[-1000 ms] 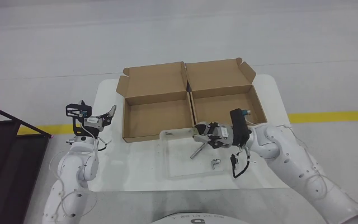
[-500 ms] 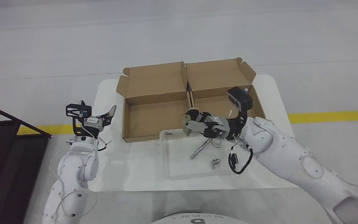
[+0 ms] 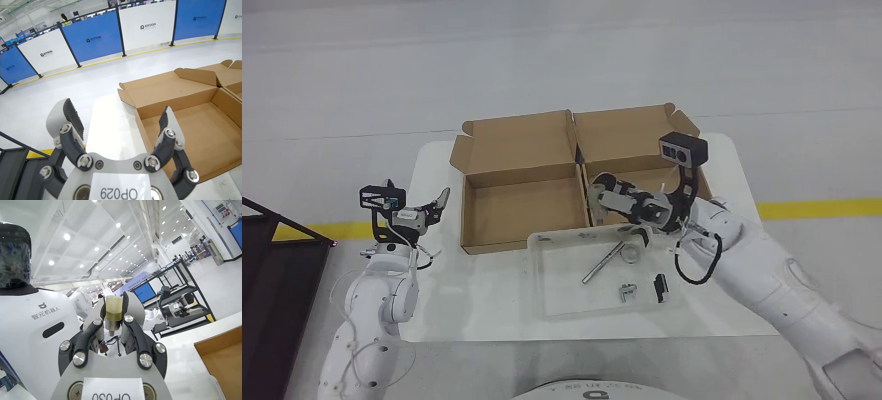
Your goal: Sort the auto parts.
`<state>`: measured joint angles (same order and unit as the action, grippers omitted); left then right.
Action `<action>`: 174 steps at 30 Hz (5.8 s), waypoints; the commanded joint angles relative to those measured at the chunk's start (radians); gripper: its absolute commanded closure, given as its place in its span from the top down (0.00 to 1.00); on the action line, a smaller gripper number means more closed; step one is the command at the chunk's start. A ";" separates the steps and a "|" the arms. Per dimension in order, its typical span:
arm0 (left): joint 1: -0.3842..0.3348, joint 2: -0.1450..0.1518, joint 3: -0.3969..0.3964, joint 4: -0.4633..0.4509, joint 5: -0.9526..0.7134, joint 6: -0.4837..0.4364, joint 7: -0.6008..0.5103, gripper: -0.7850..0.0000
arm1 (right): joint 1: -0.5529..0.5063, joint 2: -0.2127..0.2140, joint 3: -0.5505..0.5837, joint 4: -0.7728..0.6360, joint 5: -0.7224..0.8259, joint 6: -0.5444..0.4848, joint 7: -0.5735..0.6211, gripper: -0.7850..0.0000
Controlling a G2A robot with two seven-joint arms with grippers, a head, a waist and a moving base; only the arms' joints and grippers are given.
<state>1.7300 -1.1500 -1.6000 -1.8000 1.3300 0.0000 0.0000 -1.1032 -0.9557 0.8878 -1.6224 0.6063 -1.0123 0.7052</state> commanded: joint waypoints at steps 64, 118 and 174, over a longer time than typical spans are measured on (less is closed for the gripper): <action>0.000 0.000 0.000 0.000 0.000 0.000 0.000 1.00 | 0.335 -0.344 -0.224 0.649 -1.145 0.556 -0.258 1.00; 0.000 0.000 0.000 0.000 0.000 0.000 0.000 1.00 | -0.255 -0.059 0.360 0.089 -0.969 0.000 -0.820 1.00; -0.239 -0.043 0.681 -0.115 0.329 -0.619 -0.444 0.94 | -0.255 -0.059 0.360 0.089 -0.969 0.000 -0.820 1.00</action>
<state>1.5050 -1.1883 -0.9275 -1.9344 1.6904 -0.6292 -0.4327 -1.3581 -1.0145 1.2482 -1.5332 -0.3625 -1.0123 -0.1145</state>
